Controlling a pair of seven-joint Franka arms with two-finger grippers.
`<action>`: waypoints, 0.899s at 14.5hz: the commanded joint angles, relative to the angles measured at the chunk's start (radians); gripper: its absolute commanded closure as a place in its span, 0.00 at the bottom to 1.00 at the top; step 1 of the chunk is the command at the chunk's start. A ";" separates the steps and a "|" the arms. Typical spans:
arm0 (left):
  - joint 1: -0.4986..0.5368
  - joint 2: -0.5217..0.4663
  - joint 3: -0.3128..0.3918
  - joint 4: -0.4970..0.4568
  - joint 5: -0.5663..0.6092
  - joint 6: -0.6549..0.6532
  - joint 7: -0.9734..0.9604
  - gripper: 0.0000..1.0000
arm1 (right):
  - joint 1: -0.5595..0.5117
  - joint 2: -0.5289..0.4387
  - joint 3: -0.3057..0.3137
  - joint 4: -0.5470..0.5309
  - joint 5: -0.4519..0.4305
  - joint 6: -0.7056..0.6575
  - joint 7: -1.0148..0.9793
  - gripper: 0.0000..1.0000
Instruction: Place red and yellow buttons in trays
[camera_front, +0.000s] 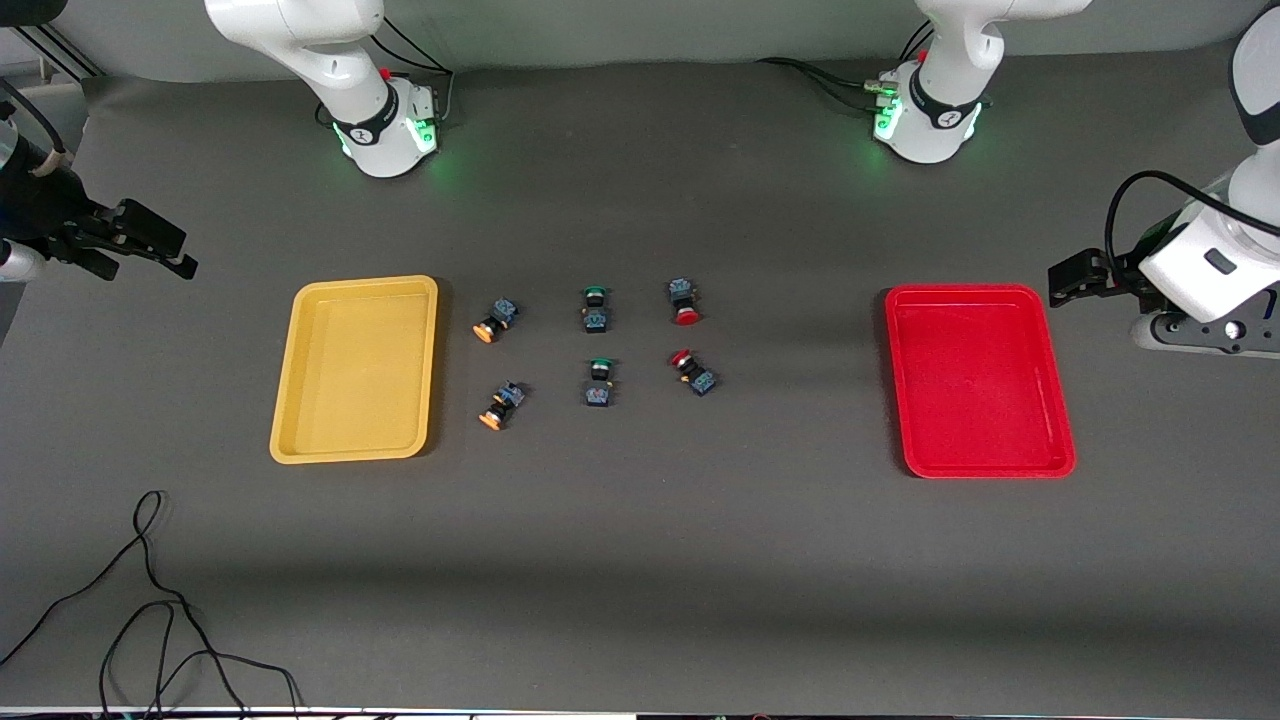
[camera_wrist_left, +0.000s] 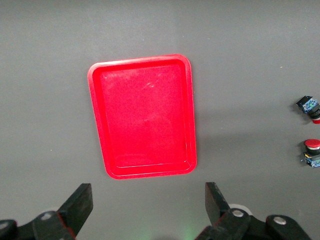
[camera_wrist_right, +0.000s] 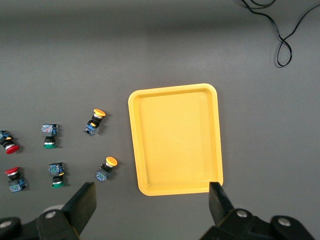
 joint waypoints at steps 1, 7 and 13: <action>-0.012 -0.014 0.011 -0.002 -0.003 0.000 0.013 0.00 | 0.005 0.010 -0.001 0.031 0.004 -0.045 -0.013 0.00; -0.014 -0.013 0.011 -0.007 -0.003 0.002 0.011 0.00 | 0.019 0.019 0.008 0.031 0.002 -0.057 -0.011 0.00; -0.034 -0.005 0.007 -0.005 0.005 0.007 -0.004 0.00 | 0.077 0.042 0.019 0.029 0.002 -0.057 0.066 0.00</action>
